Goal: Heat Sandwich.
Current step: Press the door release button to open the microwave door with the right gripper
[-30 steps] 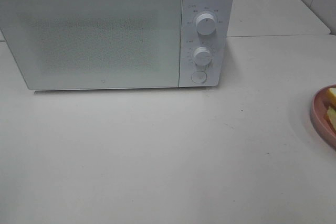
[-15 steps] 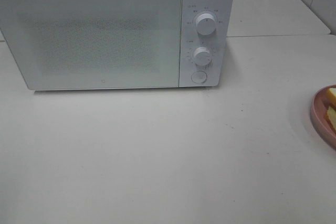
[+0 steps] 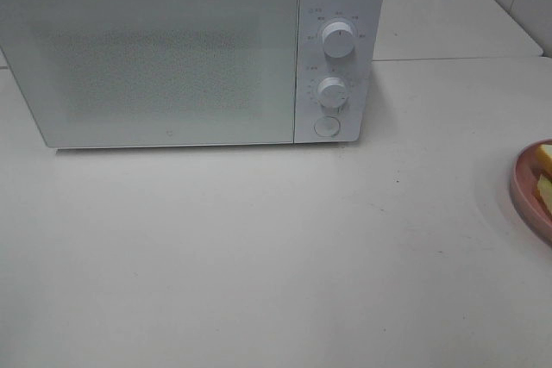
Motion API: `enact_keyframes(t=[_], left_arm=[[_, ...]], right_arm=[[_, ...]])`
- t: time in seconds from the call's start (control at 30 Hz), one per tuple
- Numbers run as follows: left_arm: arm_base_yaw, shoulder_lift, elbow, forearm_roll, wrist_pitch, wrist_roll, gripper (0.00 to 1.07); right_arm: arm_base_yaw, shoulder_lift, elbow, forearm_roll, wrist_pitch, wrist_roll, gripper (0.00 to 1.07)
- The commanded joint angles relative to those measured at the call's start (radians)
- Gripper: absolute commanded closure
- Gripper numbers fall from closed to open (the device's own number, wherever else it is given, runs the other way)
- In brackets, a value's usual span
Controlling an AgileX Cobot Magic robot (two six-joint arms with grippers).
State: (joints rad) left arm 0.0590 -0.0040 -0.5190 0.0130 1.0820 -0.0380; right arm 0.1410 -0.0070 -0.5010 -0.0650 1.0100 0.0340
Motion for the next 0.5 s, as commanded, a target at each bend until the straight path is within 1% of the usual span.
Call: enact_keyframes(t=[0.03,0.5], left_arm=[[-0.007,-0.004,0.003,0.000,-0.013,0.001,0.36],[-0.007,-0.004,0.003,0.000,-0.013,0.001,0.36]], right_arm=[[-0.001,-0.025,0.002,-0.005,-0.013,-0.010,0.32],[-0.001,-0.024,0.002,-0.003,-0.014,-0.010,0.32]])
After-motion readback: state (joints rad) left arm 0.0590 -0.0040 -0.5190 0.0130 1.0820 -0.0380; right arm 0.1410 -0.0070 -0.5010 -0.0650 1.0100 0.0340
